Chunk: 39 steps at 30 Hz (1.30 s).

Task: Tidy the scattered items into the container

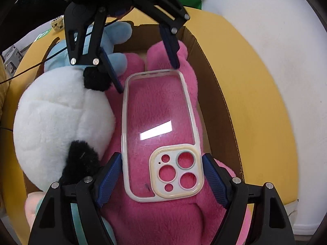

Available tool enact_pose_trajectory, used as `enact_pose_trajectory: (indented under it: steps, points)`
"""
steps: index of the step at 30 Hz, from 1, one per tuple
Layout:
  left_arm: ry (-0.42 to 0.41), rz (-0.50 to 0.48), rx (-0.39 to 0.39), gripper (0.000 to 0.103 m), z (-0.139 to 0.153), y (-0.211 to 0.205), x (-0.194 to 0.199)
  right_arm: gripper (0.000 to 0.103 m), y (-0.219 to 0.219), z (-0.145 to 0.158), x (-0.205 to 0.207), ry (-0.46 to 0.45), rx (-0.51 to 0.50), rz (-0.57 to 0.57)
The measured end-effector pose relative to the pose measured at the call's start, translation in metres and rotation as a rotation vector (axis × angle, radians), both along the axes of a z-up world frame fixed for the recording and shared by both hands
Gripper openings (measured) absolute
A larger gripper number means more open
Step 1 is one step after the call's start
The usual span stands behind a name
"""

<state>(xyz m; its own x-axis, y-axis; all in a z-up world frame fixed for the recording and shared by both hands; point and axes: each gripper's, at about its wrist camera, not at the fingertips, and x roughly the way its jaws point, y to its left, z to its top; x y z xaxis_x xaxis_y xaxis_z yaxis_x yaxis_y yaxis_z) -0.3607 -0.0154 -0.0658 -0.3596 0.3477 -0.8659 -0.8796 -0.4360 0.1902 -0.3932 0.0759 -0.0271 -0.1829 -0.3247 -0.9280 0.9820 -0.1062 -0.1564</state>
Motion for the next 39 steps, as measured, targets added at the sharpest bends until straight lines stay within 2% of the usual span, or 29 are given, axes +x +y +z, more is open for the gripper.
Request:
enact_pose_trajectory:
  steps: [5, 7, 9, 12, 15, 18, 21, 23, 25, 28, 30, 33, 39]
  points:
    - [0.036, 0.047, 0.004, 0.069, 0.017, -0.004, 0.017, 0.088, -0.002, 0.008, 0.011, 0.056, 0.022, -0.06]
    - [0.039, 0.093, 0.031, 0.069, 0.032, -0.011, 0.03, 0.098, 0.002, 0.02, 0.02, 0.081, 0.008, -0.095]
    - [0.042, 0.151, 0.069, 0.069, 0.047, -0.02, 0.048, 0.1, 0.011, 0.035, 0.029, 0.092, -0.016, -0.14]
    - [0.06, 0.255, 0.136, 0.07, 0.069, -0.035, 0.088, 0.102, 0.027, 0.066, 0.06, 0.165, -0.083, -0.213]
    - [0.036, 0.366, 0.206, 0.076, 0.083, -0.043, 0.14, 0.102, 0.044, 0.097, 0.114, 0.227, -0.201, -0.29]
    - [0.016, 0.48, 0.294, 0.077, 0.089, -0.05, 0.189, 0.102, 0.054, 0.103, 0.155, 0.283, -0.278, -0.377]
    - [0.005, 0.596, 0.345, 0.077, 0.089, -0.043, 0.22, 0.102, 0.063, 0.1, 0.202, 0.301, -0.38, -0.564]
    - [0.002, 0.672, 0.388, 0.077, 0.083, -0.033, 0.243, 0.102, 0.07, 0.098, 0.226, 0.275, -0.465, -0.751]
    - [-0.017, 0.773, 0.481, 0.077, 0.074, -0.028, 0.271, 0.103, 0.074, 0.095, 0.246, 0.268, -0.503, -0.928]
    - [-0.019, 0.895, 0.567, 0.077, 0.062, -0.028, 0.301, 0.103, 0.081, 0.099, 0.28, 0.281, -0.537, -1.079]
    - [0.024, 0.974, 0.571, 0.077, 0.059, -0.027, 0.317, 0.103, 0.082, 0.1, 0.3, 0.274, -0.547, -1.125]
    - [0.055, 1.021, 0.582, 0.077, 0.059, -0.024, 0.338, 0.103, 0.076, 0.1, 0.321, 0.292, -0.54, -1.146]
    - [0.074, 1.053, 0.588, 0.077, 0.061, -0.022, 0.364, 0.102, 0.058, 0.099, 0.357, 0.343, -0.516, -1.159]
